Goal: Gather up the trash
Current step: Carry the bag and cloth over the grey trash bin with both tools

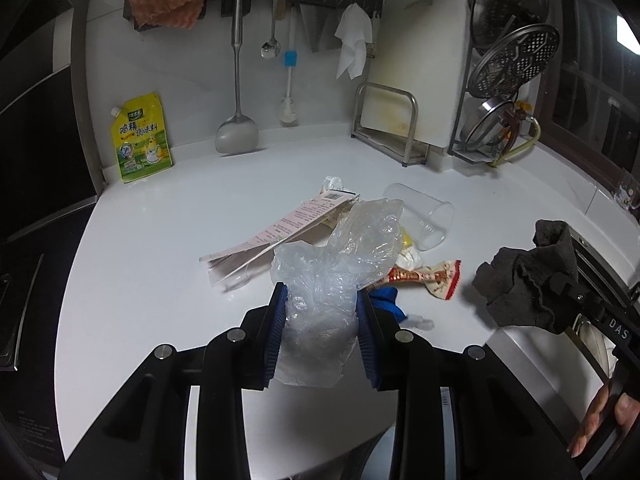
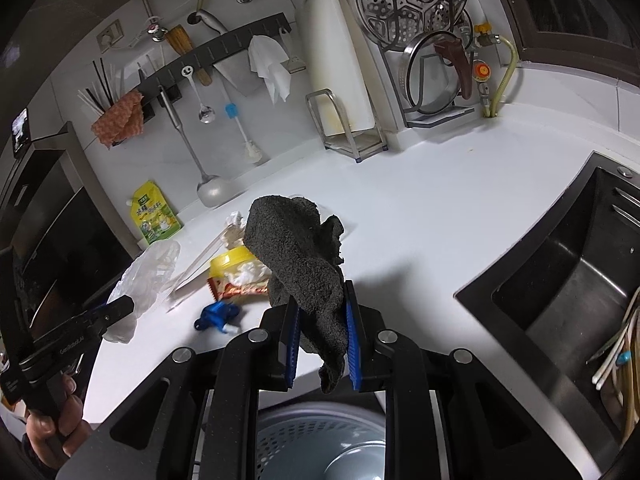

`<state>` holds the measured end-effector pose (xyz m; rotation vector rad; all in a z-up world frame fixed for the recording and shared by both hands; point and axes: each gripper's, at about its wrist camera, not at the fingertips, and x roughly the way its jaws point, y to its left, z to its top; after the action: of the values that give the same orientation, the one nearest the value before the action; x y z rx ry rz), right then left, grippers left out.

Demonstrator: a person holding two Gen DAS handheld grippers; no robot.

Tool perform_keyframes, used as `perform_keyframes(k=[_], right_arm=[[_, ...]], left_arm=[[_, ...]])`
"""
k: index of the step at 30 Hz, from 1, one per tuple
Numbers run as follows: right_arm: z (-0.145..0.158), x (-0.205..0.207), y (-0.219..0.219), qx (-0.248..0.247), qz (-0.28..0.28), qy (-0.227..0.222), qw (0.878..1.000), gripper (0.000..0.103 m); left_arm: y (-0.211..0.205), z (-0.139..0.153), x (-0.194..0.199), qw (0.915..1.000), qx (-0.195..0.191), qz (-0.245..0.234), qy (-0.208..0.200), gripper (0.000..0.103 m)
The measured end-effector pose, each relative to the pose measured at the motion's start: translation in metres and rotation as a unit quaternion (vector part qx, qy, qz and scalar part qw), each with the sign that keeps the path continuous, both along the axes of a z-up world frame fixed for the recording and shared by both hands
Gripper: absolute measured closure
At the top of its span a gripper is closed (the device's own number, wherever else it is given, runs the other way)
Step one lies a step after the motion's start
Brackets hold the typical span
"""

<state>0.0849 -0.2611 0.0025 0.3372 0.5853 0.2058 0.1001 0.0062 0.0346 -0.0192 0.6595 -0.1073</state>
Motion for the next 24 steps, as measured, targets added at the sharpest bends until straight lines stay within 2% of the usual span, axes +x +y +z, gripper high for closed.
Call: perform_keyframes(k=[12, 24], right_arm=[[-0.007, -0.053, 0.020, 0.002, 0.002, 0.002, 1.000, 0.084], [-0.019, -0.105, 0.032, -0.002, 0.001, 0.008, 1.000, 0.084]], left_arm=[[-0.001, -0.003, -0.052, 0.9998, -0.003, -0.016, -0.006, 0.070], [-0.010, -0.026, -0.093, 0.9990, -0.004, -0.045, 0.002, 0.070]])
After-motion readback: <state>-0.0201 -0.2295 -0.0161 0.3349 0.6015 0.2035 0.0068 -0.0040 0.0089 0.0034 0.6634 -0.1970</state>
